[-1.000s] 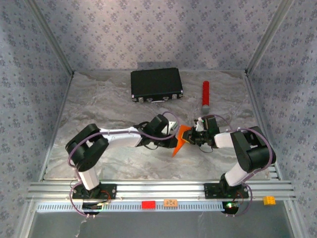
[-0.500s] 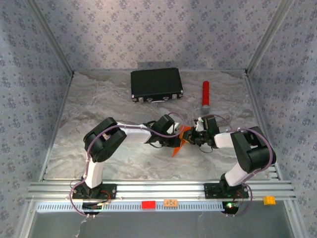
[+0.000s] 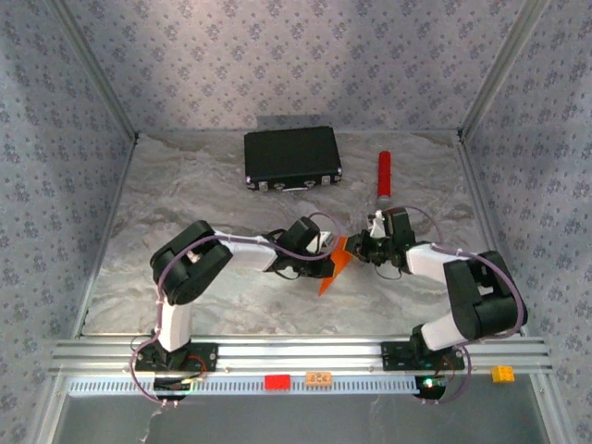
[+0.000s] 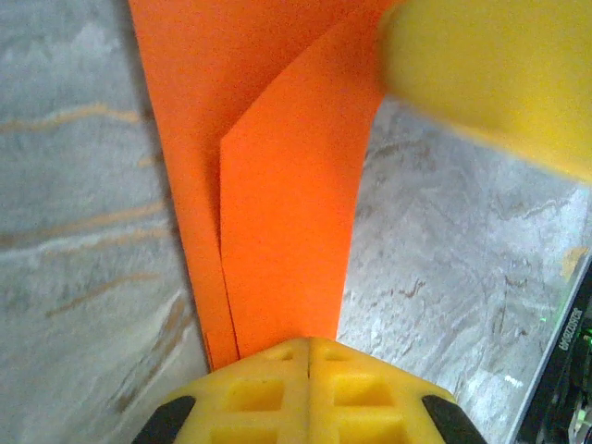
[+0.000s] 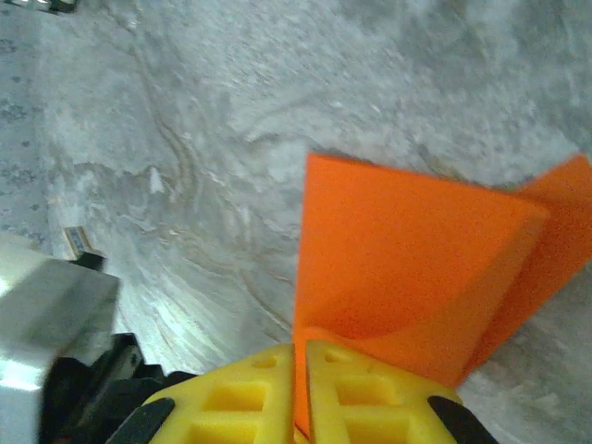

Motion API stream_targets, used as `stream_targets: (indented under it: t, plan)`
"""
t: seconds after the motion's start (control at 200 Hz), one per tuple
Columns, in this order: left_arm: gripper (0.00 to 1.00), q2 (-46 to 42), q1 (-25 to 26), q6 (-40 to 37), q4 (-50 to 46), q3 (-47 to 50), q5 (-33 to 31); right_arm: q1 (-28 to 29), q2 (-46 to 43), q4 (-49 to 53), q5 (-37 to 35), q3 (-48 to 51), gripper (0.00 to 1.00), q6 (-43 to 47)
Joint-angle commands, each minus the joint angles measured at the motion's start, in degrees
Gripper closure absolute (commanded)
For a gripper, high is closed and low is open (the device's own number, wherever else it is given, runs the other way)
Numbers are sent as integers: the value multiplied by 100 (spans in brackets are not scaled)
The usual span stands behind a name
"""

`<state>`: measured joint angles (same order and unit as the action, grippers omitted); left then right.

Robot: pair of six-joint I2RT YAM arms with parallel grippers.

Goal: Fold a paper plane with a square sheet of paper (pick it up from the middle)
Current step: Fold the wing for the fifth time at the center of the table.

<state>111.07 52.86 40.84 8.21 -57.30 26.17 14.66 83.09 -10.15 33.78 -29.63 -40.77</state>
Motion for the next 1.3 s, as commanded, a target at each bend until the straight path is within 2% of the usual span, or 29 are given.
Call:
stream_targets:
  t: [0.0, 0.335, 0.44, 0.595, 1.294]
  plan:
    - [100, 106, -4, 9, -645, 269, -64, 90, -125, 255, -65, -64, 86, 143]
    - [100, 108, -13, 70, -605, 280, -113, 596, 379, 9, -272, -16, 87, 151]
    - [100, 106, -28, 81, -610, 289, -110, 482, 622, 48, -397, 9, 88, 227]
    - [100, 134, -45, 64, -649, 298, -98, 148, 928, -223, -174, 21, 88, 228]
    - [100, 170, -109, 20, -698, 416, -87, -545, 1288, 145, -344, -522, 88, 289]
